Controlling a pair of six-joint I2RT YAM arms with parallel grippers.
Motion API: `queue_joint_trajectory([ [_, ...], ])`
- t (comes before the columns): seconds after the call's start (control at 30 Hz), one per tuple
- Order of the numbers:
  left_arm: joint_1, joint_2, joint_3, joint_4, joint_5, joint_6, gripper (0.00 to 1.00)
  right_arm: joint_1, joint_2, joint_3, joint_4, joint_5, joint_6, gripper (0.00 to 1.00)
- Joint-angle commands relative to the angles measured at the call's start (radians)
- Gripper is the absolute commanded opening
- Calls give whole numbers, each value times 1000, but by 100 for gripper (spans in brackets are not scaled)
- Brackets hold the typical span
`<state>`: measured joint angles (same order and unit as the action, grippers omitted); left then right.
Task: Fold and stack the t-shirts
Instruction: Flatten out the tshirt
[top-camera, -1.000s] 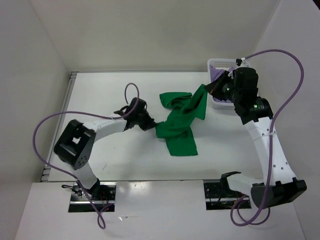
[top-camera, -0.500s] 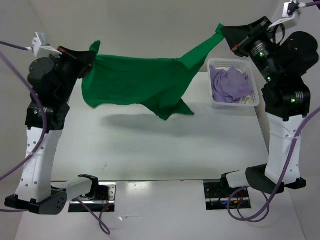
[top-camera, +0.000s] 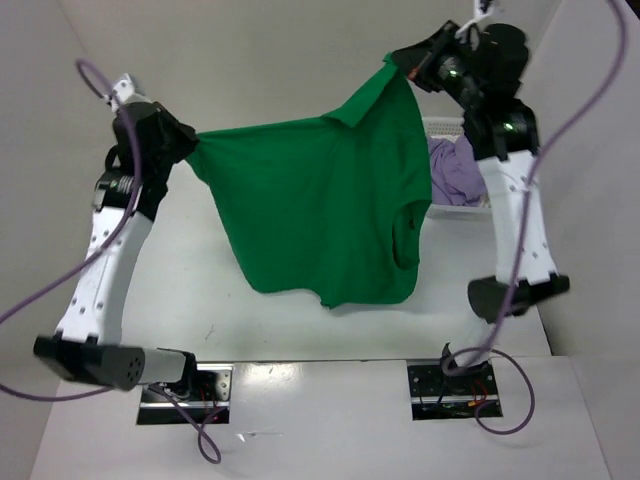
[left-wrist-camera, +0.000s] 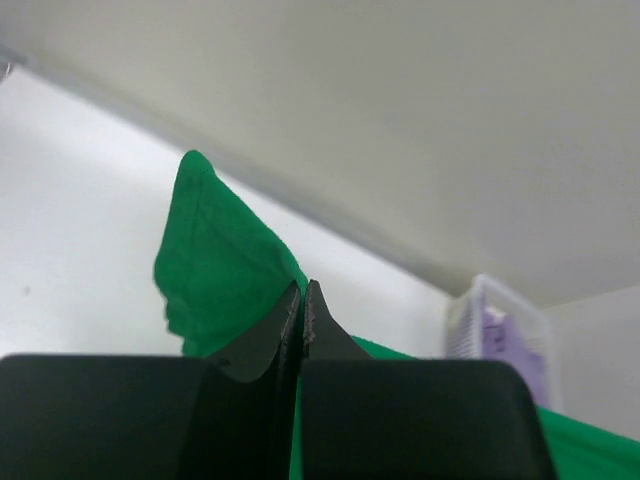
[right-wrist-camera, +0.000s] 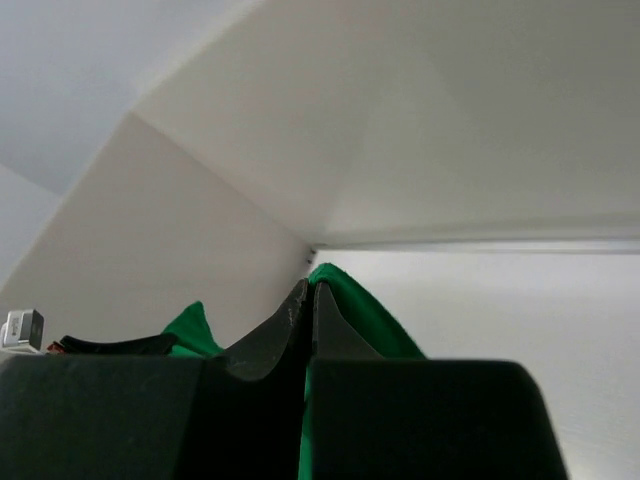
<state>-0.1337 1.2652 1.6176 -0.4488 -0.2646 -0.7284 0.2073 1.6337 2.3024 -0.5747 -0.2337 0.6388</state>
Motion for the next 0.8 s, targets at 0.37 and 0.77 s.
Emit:
queue_joint_trajectory([
  [0.37,103,299,484,24,48,80,1,6,238,454,81,16,68,0],
  [0.77,103,-114,-378,108,-57,69,70,6,-290,-735,144,-16,61,0],
])
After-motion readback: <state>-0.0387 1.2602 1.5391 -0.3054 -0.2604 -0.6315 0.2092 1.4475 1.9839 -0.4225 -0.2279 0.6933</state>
